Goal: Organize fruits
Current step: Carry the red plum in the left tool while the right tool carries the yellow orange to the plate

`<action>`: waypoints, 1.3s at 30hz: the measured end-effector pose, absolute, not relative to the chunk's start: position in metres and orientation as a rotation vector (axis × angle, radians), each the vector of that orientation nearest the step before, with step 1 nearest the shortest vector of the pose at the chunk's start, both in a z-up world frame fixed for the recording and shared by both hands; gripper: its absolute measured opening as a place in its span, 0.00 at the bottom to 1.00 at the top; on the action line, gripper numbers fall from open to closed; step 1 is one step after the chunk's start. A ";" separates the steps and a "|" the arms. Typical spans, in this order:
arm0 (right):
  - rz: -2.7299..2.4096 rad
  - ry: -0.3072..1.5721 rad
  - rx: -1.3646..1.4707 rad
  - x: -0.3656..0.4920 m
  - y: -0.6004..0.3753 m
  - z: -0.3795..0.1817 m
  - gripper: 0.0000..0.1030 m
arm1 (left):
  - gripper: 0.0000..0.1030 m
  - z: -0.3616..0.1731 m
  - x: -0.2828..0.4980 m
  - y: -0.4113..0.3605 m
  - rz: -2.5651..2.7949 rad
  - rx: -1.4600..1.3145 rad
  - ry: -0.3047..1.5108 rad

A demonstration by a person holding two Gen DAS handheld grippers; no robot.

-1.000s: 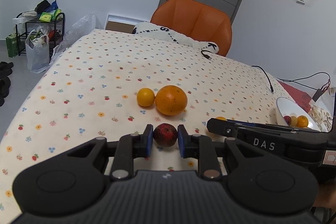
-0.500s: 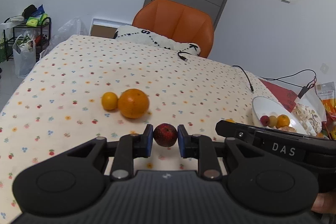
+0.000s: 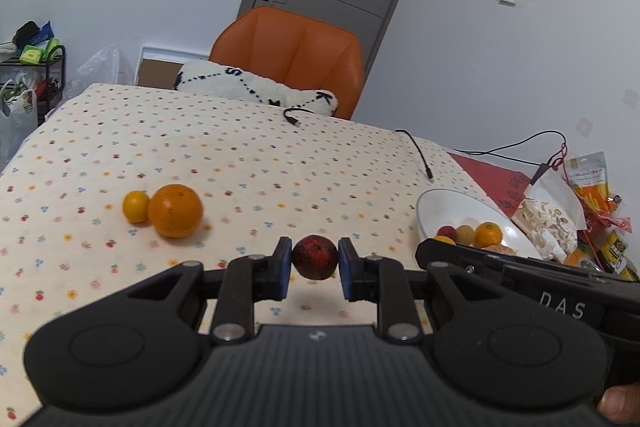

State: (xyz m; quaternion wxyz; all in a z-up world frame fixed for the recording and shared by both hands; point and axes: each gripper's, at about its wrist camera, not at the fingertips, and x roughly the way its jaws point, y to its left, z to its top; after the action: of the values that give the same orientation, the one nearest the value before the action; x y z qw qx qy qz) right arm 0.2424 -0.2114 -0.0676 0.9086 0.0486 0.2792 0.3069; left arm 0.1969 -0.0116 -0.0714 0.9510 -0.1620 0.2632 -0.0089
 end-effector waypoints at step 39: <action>0.372 0.517 0.181 0.224 -0.345 -0.060 0.25 | 0.22 -0.066 0.225 -0.115 -0.249 -0.282 0.548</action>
State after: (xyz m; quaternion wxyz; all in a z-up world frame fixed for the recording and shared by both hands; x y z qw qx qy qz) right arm 0.2237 -0.3454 -0.0598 0.9457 0.0886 0.2538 0.1828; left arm 0.2245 -0.1145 -0.0662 0.9453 -0.1384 0.2689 -0.1220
